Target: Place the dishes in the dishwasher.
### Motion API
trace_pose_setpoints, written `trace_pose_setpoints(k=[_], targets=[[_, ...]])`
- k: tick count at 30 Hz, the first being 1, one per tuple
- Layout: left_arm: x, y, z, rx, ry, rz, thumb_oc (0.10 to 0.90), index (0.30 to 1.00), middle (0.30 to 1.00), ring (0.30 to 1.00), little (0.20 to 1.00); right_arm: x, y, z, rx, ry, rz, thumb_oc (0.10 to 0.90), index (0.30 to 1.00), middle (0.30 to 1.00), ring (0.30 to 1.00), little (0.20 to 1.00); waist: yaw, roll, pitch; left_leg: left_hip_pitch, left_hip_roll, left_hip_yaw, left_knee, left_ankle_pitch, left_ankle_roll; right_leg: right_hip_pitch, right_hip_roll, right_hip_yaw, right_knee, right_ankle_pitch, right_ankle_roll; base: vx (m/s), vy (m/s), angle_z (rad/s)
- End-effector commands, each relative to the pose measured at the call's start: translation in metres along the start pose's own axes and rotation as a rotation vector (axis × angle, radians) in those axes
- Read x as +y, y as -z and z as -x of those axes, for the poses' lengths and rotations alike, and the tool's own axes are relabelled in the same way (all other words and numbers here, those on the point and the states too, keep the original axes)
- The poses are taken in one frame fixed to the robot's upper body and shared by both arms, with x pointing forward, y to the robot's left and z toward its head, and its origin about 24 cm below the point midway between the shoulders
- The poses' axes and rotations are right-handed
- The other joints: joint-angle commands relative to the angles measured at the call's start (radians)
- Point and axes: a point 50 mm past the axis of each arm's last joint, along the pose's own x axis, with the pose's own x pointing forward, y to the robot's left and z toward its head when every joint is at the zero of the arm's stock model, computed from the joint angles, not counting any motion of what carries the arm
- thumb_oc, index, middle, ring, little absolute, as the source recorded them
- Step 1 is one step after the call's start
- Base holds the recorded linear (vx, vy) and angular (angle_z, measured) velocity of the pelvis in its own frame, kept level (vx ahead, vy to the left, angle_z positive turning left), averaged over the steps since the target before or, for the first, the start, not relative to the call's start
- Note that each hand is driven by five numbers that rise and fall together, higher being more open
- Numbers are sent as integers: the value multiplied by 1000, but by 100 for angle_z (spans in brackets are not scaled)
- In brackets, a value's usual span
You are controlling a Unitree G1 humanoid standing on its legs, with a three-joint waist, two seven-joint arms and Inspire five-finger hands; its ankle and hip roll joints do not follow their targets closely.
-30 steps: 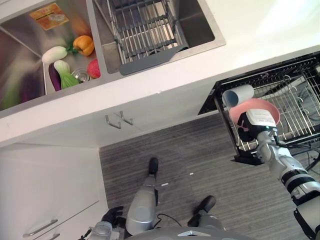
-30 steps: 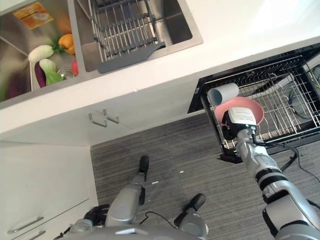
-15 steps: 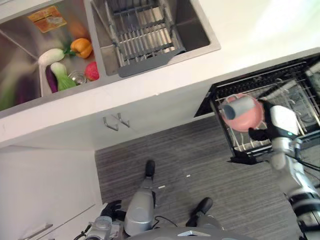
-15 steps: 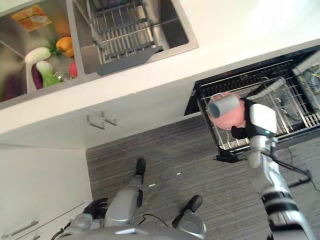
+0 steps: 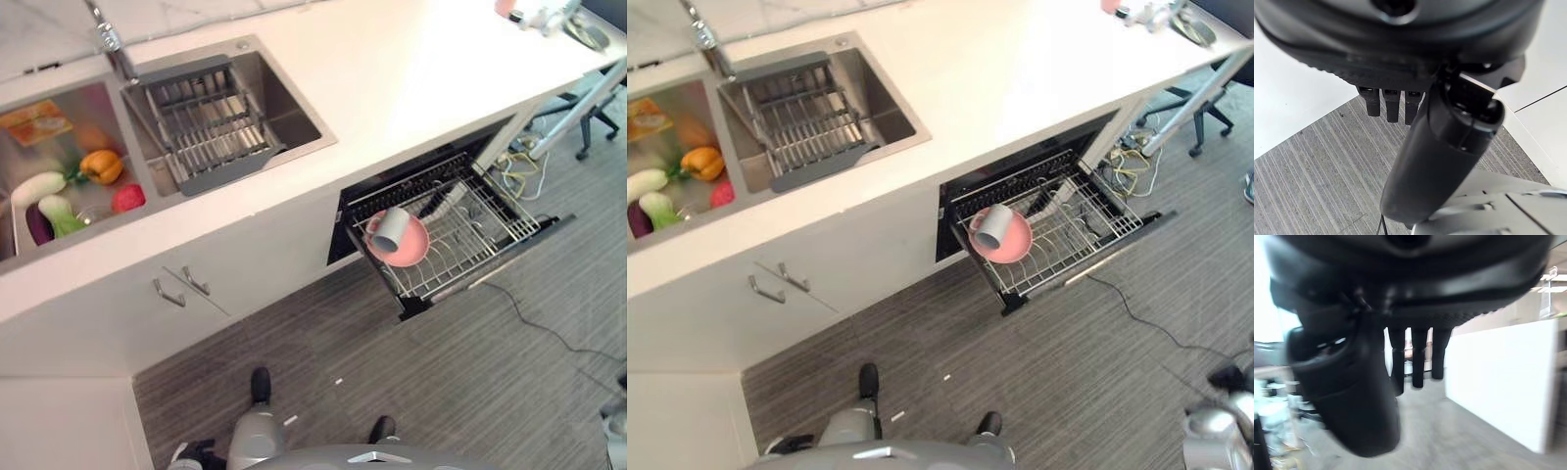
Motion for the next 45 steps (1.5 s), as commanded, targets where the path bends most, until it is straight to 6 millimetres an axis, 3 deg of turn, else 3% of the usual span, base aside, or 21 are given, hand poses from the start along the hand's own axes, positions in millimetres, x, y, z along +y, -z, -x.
trace_pose_setpoints(k=[1,4,7,13,14,15,17,18,19,20,21,25,26,27,28,32,33,35,37,39,45], targets=[[-13,-2,0,18,48,25,800,900,900,900,900,-24,-57,-16,-165,110,-171,400,300,300,300,300,25,49,24,66,19,-5,13,-144,34,3,-1,19,27,-23,7,22,-30,-6],[-14,1,0,28,49,19,800,900,900,900,900,-4,-76,-9,-212,19,-192,400,300,300,300,300,39,61,31,57,14,-16,12,-139,32,3,-1,11,22,-24,6,3,-2,-1],[-12,5,1,34,38,19,800,900,900,900,900,8,-110,-3,-309,-52,-208,400,300,300,300,300,66,77,52,28,4,-37,13,-129,31,-4,-6,-5,21,-22,5,-40,5,11],[-11,1,1,3,20,-7,800,900,900,900,900,20,-182,6,-458,-134,-276,400,300,300,300,300,141,121,95,-61,-30,-111,14,-97,34,-30,-21,-63,21,-12,5,-64,13,46],[-11,1,1,3,20,-5,800,900,900,900,900,20,-184,6,-460,-134,-277,400,300,300,300,300,139,121,96,-63,-31,-112,14,-96,35,-31,-21,-64,21,-12,5,-44,25,65],[-12,-1,1,-11,18,-22,800,900,900,900,900,22,-209,12,-498,-157,-320,400,300,300,300,300,168,138,111,-95,-42,-137,14,-85,33,-41,-27,-85,23,-9,6,-58,33,58],[-14,-5,1,-31,23,-41,800,900,900,900,900,23,-235,19,-523,-186,-381,400,300,300,300,300,201,156,127,-128,-55,-159,14,-73,27,-56,-37,-106,27,-6,8,-60,46,38],[-14,-5,1,-31,23,-41,800,900,900,900,900,23,-235,19,-523,-186,-381,400,300,300,300,300,201,156,127,-128,-55,-159,14,-73,27,-56,-37,-106,27,-6,8,-27,52,36],[-14,-6,1,-41,26,-46,800,900,900,900,900,22,-254,25,-542,-205,-431,400,300,300,300,300,220,168,135,-153,-66,-177,13,-65,25,-67,-41,-124,30,-5,8,-9,30,23],[-14,-6,1,-41,26,-46,800,900,900,900,900,22,-254,25,-542,-205,-431,400,300,300,300,300,220,168,135,-153,-66,-177,13,-65,25,-67,-41,-124,30,-5,8,-17,81,58],[-14,-7,1,-48,28,-48,800,900,900,900,900,19,-278,36,-590,-222,-475,400,300,300,300,300,245,175,146,-173,-73,-189,12,-61,25,-75,-49,-138,34,-1,11,-2,71,40],[-11,-10,1,-67,20,-39,800,900,900,900,900,-1,-324,57,-759,-211,-516,400,300,300,300,300,291,170,168,-208,-91,-210,12,-53,25,-89,-60,-160,44,8,18,5,68,23],[-11,-11,1,-68,21,-37,800,900,900,900,900,-2,-324,57,-761,-210,-516,400,300,300,300,300,289,170,168,-210,-92,-211,12,-53,25,-90,-61,-161,44,8,18,6,43,19],[-8,-13,0,-77,12,-29,800,900,900,900,900,-17,-343,67,-857,-177,-526,400,300,300,300,300,304,161,178,-225,-101,-219,11,-51,25,-100,-64,-171,48,14,21,1,26,27],[-8,-14,0,-78,12,-28,800,900,900,900,900,-18,-343,67,-859,-176,-526,400,300,300,300,300,303,161,178,-227,-102,-220,11,-50,26,-102,-65,-172,49,14,22,10,41,28],[-3,-21,0,-105,0,-28,800,900,900,900,900,-69,-383,82,-1052,-34,-530,400,300,300,300,300,337,133,192,-257,-112,-238,10,-44,19,-109,-68,-195,58,18,26,30,15,20],[-1,-23,0,-113,-5,-31,800,900,900,900,900,-86,-393,86,-1103,22,-527,400,300,300,300,300,352,115,196,-263,-112,-243,9,-44,18,-108,-66,-204,60,19,27,31,1,13],[-1,-23,0,-114,-4,-29,800,900,900,900,900,-87,-394,87,-1105,23,-528,400,300,300,300,300,351,115,197,-263,-113,-243,9,-44,18,-109,-66,-204,60,18,27,17,-7,14],[4,-26,-1,-123,-14,-30,800,900,900,900,900,-102,-399,87,-1133,84,-511,400,300,300,300,300,358,87,204,-269,-113,-245,10,-45,16,-109,-64,-213,66,21,30,31,-14,19],[10,-32,-1,-145,-31,-36,800,900,900,900,900,-109,-394,74,-1117,148,-428,400,300,300,300,300,362,63,210,-272,-109,-246,10,-45,16,-108,-62,-223,73,18,30,12,-15,4],[21,-60,0,-254,-62,19,800,900,900,900,900,-115,-372,42,-1072,263,-185,400,300,300,300,300,353,38,235,-277,-100,-237,10,-41,13,-121,-57,-222,84,9,27,-33,-28,2]])
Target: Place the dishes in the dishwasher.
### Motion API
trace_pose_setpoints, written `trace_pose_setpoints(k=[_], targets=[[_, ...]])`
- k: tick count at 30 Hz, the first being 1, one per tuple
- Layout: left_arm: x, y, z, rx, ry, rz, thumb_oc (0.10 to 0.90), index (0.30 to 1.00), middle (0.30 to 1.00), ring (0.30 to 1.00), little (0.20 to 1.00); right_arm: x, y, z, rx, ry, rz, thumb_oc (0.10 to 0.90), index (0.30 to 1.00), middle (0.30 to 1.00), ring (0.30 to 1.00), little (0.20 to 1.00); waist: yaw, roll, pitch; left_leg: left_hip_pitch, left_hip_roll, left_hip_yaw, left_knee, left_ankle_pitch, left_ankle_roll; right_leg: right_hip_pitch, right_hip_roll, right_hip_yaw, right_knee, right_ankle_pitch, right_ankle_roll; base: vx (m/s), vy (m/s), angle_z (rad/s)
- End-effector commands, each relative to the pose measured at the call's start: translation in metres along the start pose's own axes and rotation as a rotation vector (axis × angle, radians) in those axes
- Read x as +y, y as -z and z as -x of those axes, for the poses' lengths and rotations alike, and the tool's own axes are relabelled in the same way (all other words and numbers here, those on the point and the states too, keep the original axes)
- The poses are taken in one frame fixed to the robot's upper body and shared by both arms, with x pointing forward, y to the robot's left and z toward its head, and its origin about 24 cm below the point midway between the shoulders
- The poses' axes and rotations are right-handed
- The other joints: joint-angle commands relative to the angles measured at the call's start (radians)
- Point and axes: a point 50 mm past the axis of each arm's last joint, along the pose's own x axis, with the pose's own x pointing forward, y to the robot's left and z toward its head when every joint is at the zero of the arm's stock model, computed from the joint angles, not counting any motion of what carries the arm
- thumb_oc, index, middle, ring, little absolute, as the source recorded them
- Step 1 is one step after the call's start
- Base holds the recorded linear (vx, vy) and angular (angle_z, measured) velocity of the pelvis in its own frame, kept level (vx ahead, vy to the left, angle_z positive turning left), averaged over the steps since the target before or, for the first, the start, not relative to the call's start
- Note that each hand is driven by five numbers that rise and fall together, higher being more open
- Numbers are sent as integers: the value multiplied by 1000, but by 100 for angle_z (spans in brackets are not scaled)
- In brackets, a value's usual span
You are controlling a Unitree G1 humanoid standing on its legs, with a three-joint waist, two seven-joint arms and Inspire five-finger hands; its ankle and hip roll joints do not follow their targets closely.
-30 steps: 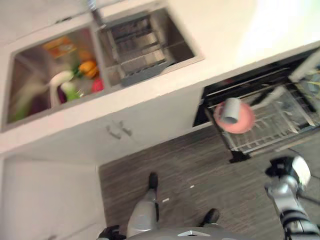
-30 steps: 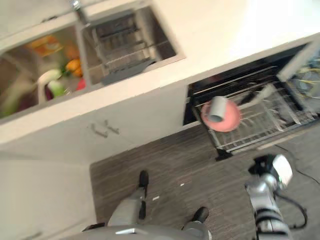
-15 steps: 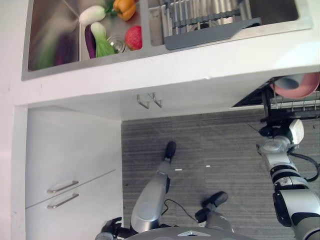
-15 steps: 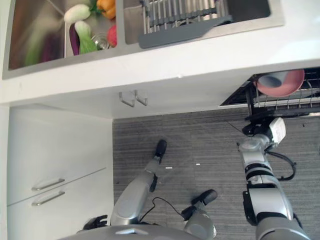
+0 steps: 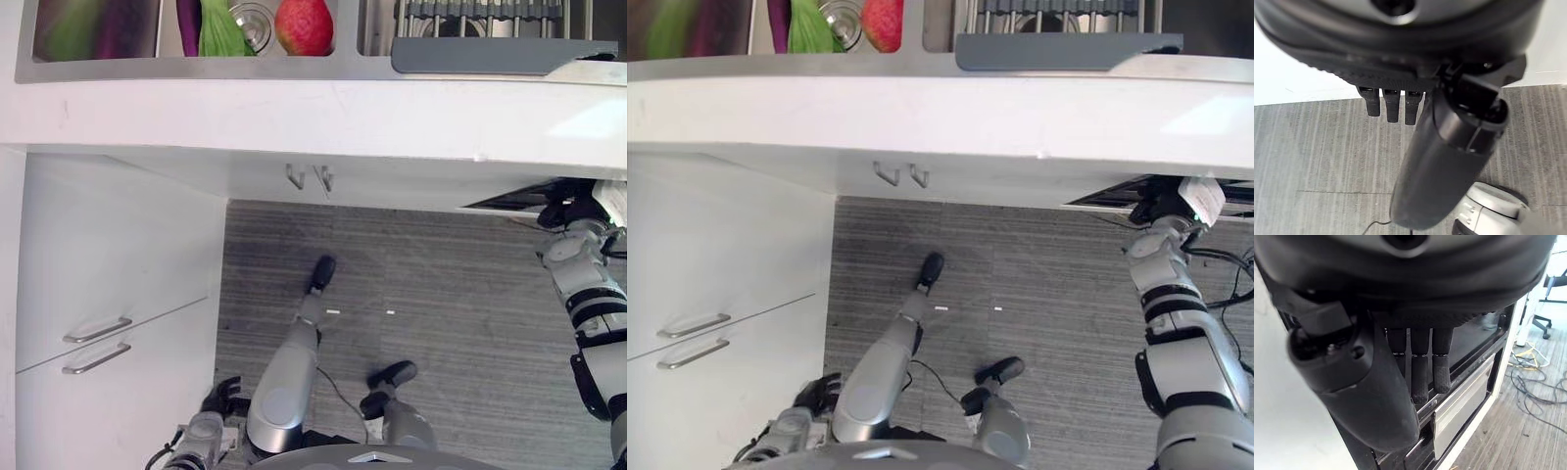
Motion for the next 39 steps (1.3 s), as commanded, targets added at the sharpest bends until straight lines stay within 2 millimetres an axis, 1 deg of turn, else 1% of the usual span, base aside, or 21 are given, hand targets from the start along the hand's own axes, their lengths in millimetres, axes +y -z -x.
trace_pose_setpoints(k=[1,5,6,7,8,11,12,13,17,18,19,20,21,23,28,29,30,31,35,36,39], targets=[[25,26,5,73,-76,-64,800,900,900,900,900,-61,-80,-11,-406,237,-13,400,300,300,300,300,60,-10,-46,75,18,83,-9,-135,-28,-21,-56,80,82,-12,1,-46,5,-4],[17,28,5,96,-57,-5,800,900,900,900,900,-10,-59,9,-374,94,11,417,326,326,326,326,33,-16,-57,99,27,92,-8,-144,-24,-10,-54,88,91,-22,-4,-1,20,-8],[17,30,6,107,-56,4,800,900,900,900,900,7,-47,19,-351,43,8,544,516,516,516,516,25,-19,-64,110,27,92,-7,-148,-21,-2,-55,90,98,-25,-5,36,36,-3],[18,33,6,121,-57,10,800,900,900,900,900,22,-37,29,-335,-8,5,800,900,900,900,900,14,-24,-74,124,27,93,-7,-155,-16,6,-56,92,106,-26,-5,32,24,0],[18,33,6,121,-57,10,800,900,900,900,900,22,-37,29,-335,-8,5,800,900,900,900,900,14,-24,-74,124,27,93,-7,-155,-16,6,-56,92,106,-26,-5,62,41,3],[16,45,9,178,-42,48,800,900,900,900,900,73,13,74,-207,-199,-18,800,900,900,900,900,-28,-38,-117,184,25,96,-6,-181,2,50,-66,99,132,-29,-3,118,76,5],[12,49,10,198,-29,71,800,900,900,900,900,90,33,94,-142,-279,-23,800,900,900,900,900,-49,-43,-138,209,21,97,-6,-191,9,67,-69,103,145,-22,0,189,171,7],[10,58,13,233,-17,92,800,900,900,900,900,117,65,133,-39,-426,-22,800,900,900,900,900,-81,-54,-175,266,9,98,-6,-214,31,92,-83,119,188,-13,3,198,220,9],[10,64,16,249,-8,104,800,900,900,900,900,132,92,165,50,-540,-8,800,900,900,900,900,-112,-56,-206,329,-6,100,-7,-235,57,96,-109,148,277,0,8,97,169,-9],[10,65,16,252,-8,119,800,900,900,900,900,142,117,192,168,-626,-13,800,900,900,900,900,-162,-41,-219,388,-17,97,-7,-248,85,78,-126,222,414,24,-2,58,192,-19],[10,65,16,252,-8,119,800,900,900,900,900,142,117,192,168,-626,-13,800,900,900,900,900,-162,-41,-219,388,-17,97,-7,-248,85,78,-126,222,414,24,-2,51,359,-29],[12,63,15,250,-11,132,800,900,900,900,900,150,139,219,301,-697,-33,800,900,900,900,900,-199,-22,-224,434,-22,105,-8,-239,103,16,-110,324,513,46,-25,-7,167,-10],[12,63,15,250,-11,132,800,900,900,900,900,150,139,219,301,-697,-33,800,900,900,900,900,-199,-22,-224,434,-22,105,-8,-239,103,16,-110,324,513,46,-25,43,189,5],[9,51,10,222,14,134,800,900,900,900,900,164,173,268,624,-821,-121,800,900,900,900,900,-235,0,-245,489,-2,91,-9,-256,84,-25,-52,419,382,-32,-47,120,-75,18],[7,52,10,238,41,114,800,900,900,900,900,168,182,286,752,-869,-161,800,900,900,900,900,-259,-2,-258,517,1,81,-11,-268,74,-31,-40,476,259,15,-26,92,-100,16],[7,52,10,248,68,79,800,900,900,900,900,171,186,304,831,-924,-180,800,900,900,900,900,-284,-8,-266,554,4,66,-16,-279,69,-53,-10,577,214,44,-7,132,-88,63],[7,52,10,248,68,79,800,900,900,900,900,171,186,304,831,-924,-180,800,900,900,900,900,-284,-8,-266,554,4,66,-16,-279,69,-53,-10,577,214,44,-7,245,-266,47],[8,57,11,282,83,50,800,900,900,900,900,172,193,332,936,-1006,-194,800,900,900,900,900,-282,-31,-293,579,10,56,-16,-294,57,-7,-2,568,181,13,-6,113,-178,-15],[6,62,13,305,92,45,800,900,900,900,900,174,193,341,964,-1036,-213,800,900,900,900,900,-288,-31,-303,587,31,47,-16,-295,43,14,12,551,175,2,-12,98,-211,37],[-1,74,18,348,124,-10,800,900,900,900,900,174,192,342,987,-1053,-220,800,900,900,900,900,-285,-19,-332,583,74,33,-16,-286,5,69,43,502,124,-34,-37,105,-328,107],[-5,80,21,367,133,-35,800,900,900,900,900,176,189,336,945,-1069,-200,800,900,900,900,900,-281,-8,-341,580,92,28,-16,-279,-12,94,57,479,91,-37,-46,48,-162,53]])
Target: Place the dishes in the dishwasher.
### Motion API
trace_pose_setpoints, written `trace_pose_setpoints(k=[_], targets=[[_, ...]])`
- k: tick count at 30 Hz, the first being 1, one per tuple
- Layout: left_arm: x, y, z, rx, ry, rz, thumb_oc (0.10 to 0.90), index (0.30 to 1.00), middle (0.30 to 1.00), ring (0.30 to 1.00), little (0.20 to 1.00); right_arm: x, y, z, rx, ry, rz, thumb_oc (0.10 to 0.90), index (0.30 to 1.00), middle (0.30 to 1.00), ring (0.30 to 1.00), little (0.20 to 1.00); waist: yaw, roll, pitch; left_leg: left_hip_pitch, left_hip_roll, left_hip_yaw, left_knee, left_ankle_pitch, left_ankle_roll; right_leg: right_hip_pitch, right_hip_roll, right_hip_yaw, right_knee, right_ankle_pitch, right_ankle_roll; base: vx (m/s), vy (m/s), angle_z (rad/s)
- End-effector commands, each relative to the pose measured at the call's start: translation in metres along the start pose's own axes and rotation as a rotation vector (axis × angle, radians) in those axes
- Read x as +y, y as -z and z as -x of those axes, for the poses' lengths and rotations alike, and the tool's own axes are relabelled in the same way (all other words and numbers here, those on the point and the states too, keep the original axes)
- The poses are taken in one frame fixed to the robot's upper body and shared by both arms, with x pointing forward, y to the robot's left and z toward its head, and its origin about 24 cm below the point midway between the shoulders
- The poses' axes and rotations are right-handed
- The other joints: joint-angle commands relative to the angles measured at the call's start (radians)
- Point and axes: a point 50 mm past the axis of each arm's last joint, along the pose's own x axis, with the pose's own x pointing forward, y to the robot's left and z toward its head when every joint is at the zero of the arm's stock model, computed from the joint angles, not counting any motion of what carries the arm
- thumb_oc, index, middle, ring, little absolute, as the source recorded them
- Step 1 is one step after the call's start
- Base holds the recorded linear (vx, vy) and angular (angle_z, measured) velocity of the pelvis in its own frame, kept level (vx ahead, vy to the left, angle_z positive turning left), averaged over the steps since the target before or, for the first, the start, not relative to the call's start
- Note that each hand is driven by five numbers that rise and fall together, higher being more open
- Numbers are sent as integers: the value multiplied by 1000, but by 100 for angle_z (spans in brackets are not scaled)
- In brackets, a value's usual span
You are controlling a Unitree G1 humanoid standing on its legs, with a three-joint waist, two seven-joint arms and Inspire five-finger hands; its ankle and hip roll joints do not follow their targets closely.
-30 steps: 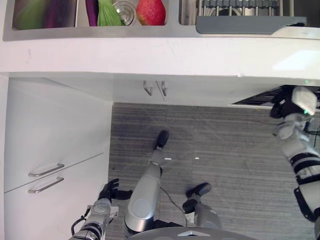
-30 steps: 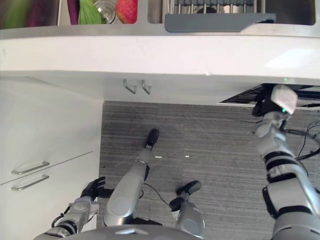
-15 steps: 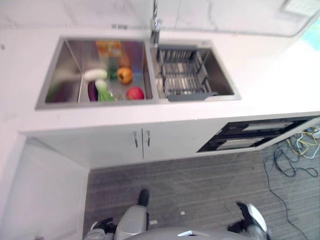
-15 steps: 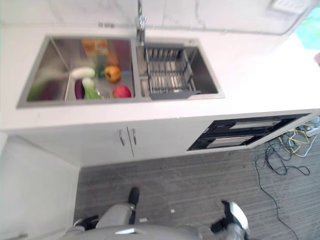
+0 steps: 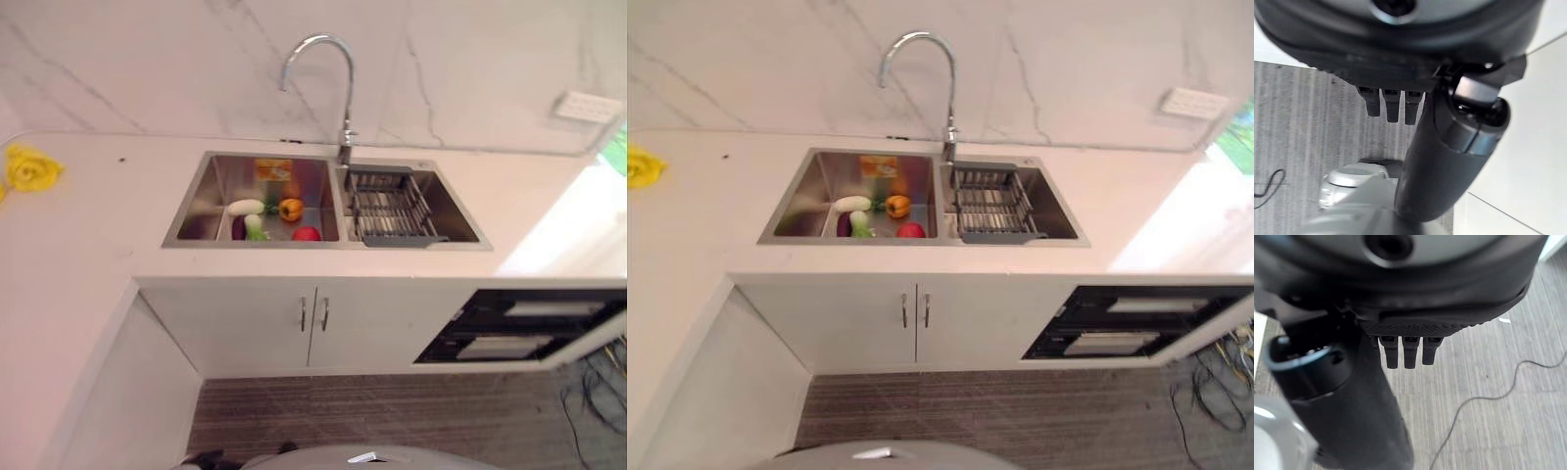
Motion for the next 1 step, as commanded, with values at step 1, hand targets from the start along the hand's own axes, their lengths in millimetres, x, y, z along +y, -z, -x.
trace_pose_setpoints(k=[1], targets=[[-19,-25,-1,-63,62,-88,800,900,900,900,900,-34,-71,7,-237,68,-17,800,900,900,900,900,2,25,99,131,125,-65,-40,-84,-102,15,-66,-17,-35,54,101,18,-75,9]])
